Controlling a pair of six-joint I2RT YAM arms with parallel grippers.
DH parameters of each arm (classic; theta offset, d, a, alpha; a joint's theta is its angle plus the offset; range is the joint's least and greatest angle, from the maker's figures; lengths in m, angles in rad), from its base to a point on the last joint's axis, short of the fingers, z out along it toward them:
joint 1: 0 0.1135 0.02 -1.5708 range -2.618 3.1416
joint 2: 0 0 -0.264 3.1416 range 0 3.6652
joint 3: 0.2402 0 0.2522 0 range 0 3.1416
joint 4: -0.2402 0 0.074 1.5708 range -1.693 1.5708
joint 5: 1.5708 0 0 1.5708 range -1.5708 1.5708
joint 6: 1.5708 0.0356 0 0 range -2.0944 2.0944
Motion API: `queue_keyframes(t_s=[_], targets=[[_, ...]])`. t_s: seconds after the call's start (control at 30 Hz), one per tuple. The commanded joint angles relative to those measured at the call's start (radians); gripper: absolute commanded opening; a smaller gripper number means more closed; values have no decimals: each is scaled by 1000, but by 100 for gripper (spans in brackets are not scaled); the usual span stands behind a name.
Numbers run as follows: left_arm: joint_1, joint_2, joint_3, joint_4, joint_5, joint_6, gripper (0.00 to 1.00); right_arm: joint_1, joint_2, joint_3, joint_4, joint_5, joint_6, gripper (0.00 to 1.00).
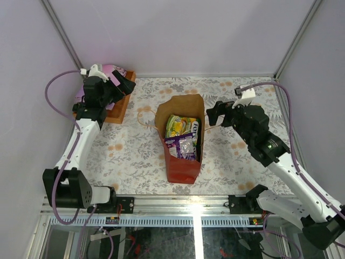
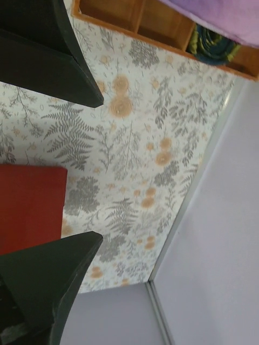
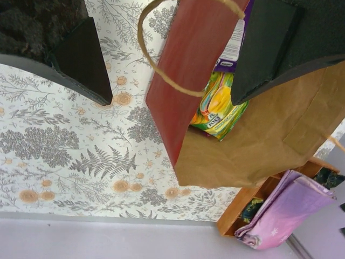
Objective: Take the snacks out of the paper bag
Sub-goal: Adjust the paper bag at the center of the board.
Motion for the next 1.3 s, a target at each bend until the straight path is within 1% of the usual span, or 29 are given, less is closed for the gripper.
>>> queue_keyframes(t_s=[0.0,0.13,0.3,0.4,0.6,0.67,0.7,0.73,0.8,0.83,0.87,0.93,1.03,1.13,1.27], targets=[[-2,-63,11,37,99,-2,100,-48,41,66,-21,-54,86,99],[-8,-106,0,29,128,-17,100,-80,81,82,-59,-63,164,99],[-22,-148,-4,21,127,-12,100,-143,70,59,-80,-104,267,99],[-26,-161,-8,14,132,-4,100,-187,49,31,-81,-167,321,90],[-30,-169,-11,12,148,-1,100,-223,12,-37,-13,-387,445,70],[-30,-175,-14,13,156,0,100,-224,15,-52,-2,-439,479,58],[-30,-178,-16,13,157,1,100,-223,13,-60,4,-453,492,46],[-30,-182,-18,14,157,1,100,-224,10,-66,9,-461,500,36],[-30,-185,-21,15,157,1,100,-224,7,-72,16,-459,502,11],[-31,-188,-22,15,158,1,100,-223,9,-68,14,-451,495,2],[-30,-190,-21,15,159,1,100,-223,19,-59,17,-443,484,0],[-30,-191,-21,18,161,0,100,-223,52,-27,35,-429,462,0],[-31,-193,-25,20,159,-3,100,-225,145,66,90,-419,417,0],[-30,-196,-18,5,151,2,100,-226,274,233,100,-420,338,0],[-30,-207,-5,-11,117,13,100,-243,463,479,67,-476,207,0]])
